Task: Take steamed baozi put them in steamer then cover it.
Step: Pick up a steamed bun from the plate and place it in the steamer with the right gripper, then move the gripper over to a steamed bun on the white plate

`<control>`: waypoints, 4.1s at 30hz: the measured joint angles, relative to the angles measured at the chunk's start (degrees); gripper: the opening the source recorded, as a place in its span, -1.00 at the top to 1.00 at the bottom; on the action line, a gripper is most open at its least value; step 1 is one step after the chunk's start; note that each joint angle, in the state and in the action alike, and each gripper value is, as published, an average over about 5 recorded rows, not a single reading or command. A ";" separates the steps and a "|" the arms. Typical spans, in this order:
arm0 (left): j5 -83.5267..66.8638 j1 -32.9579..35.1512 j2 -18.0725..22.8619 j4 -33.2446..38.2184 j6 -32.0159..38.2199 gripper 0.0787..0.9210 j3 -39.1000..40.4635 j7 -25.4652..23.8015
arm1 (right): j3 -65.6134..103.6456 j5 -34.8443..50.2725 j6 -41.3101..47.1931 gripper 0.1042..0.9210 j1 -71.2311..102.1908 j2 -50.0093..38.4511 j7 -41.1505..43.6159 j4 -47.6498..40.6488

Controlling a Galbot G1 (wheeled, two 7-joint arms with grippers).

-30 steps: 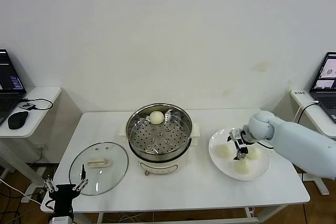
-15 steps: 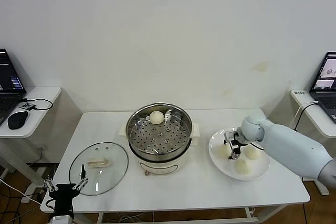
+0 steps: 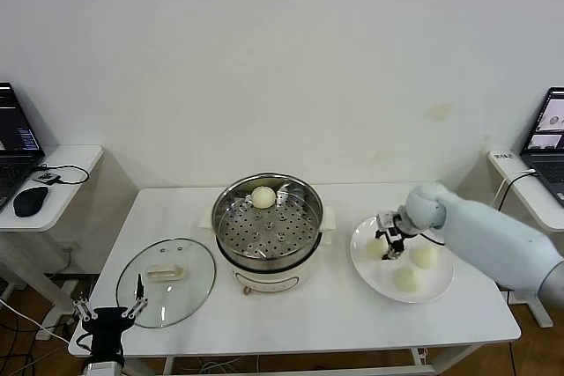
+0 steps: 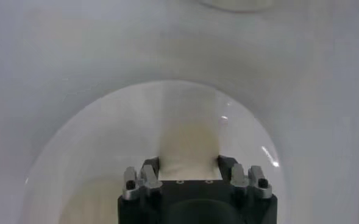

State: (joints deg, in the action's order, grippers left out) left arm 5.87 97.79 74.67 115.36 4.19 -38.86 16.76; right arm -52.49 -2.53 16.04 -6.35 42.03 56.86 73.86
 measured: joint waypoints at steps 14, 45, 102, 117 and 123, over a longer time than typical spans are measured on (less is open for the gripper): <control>-0.64 -0.47 -0.23 0.30 -0.09 -0.77 0.18 0.05 | -13.04 18.15 8.16 -0.26 -24.40 2.74 -1.88 7.59; -2.02 -0.29 0.10 1.23 0.10 -0.77 -2.07 0.36 | -19.22 33.20 21.53 -0.28 -20.52 38.53 -12.81 -8.31; -1.06 -1.26 -1.29 0.61 -1.93 -0.77 0.41 -0.44 | -12.27 4.18 1.62 -0.76 -14.18 -13.70 5.13 17.24; -1.00 -0.75 -0.67 0.20 -1.98 -0.77 -0.90 -0.40 | 1.26 -4.98 -1.02 -0.76 6.36 -14.85 2.73 13.29; -1.05 -0.72 -0.59 0.04 -1.97 -0.77 -1.22 -0.34 | 4.11 -6.64 -1.31 -0.76 10.67 -13.27 1.73 10.99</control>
State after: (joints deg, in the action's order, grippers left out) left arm 4.81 97.07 74.08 115.41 2.23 -40.08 16.42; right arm -48.38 -9.16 14.73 4.31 28.76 58.59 84.85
